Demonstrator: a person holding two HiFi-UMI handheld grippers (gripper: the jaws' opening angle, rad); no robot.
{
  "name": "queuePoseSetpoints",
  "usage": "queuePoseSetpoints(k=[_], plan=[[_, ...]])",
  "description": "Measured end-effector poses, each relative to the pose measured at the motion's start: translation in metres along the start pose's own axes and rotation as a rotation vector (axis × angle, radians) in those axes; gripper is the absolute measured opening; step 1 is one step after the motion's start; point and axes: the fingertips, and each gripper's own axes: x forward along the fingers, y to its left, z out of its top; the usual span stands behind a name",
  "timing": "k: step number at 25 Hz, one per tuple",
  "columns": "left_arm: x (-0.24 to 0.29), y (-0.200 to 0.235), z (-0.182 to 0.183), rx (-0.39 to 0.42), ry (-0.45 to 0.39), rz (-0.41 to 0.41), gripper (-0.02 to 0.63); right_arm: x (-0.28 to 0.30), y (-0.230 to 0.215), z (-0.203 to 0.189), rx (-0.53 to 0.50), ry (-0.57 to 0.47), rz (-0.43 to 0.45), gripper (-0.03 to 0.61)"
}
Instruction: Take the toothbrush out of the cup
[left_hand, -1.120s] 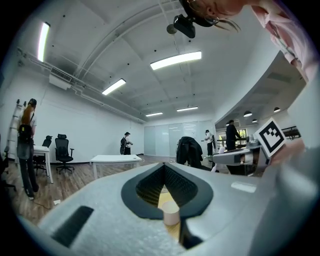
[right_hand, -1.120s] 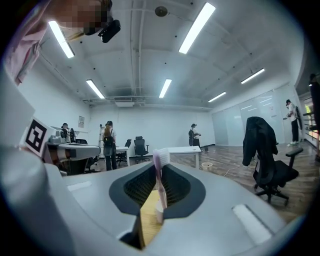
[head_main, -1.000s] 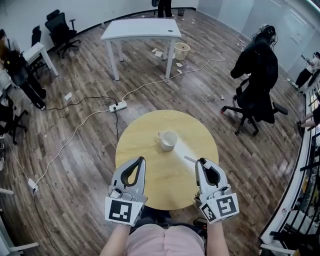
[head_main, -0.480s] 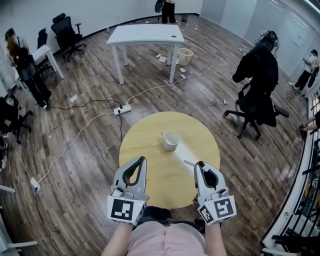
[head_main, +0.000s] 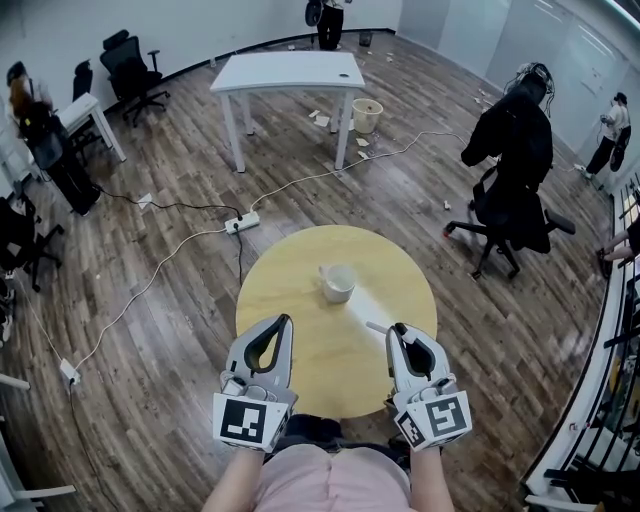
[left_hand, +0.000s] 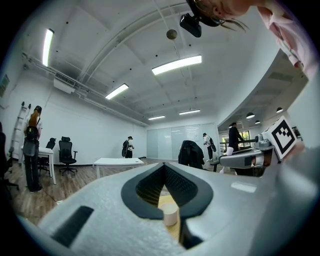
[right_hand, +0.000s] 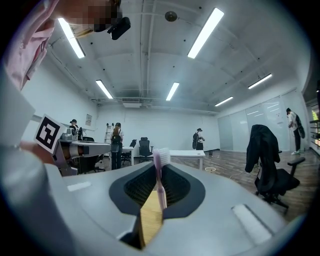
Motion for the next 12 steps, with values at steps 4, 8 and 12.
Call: queuePoseSetpoints(k=[4,8,12], plan=[[0.0007,-0.0016,-0.0005,-0.001,-0.002,-0.007,-0.003,-0.0006,0.0008,-0.0008,-0.004,0.0,-0.001,0.036],[0.0026,-0.0008,-0.0002,0.0,-0.001,-0.008,-0.003,0.0002,-0.0002,0.0001,-0.007,0.002,-0.004,0.035],[0.0039,-0.0006,0.0018,-0.004,-0.001,-0.009,-0.003,0.0007,-0.0017,0.0023,-0.005,0.003,-0.007,0.035]])
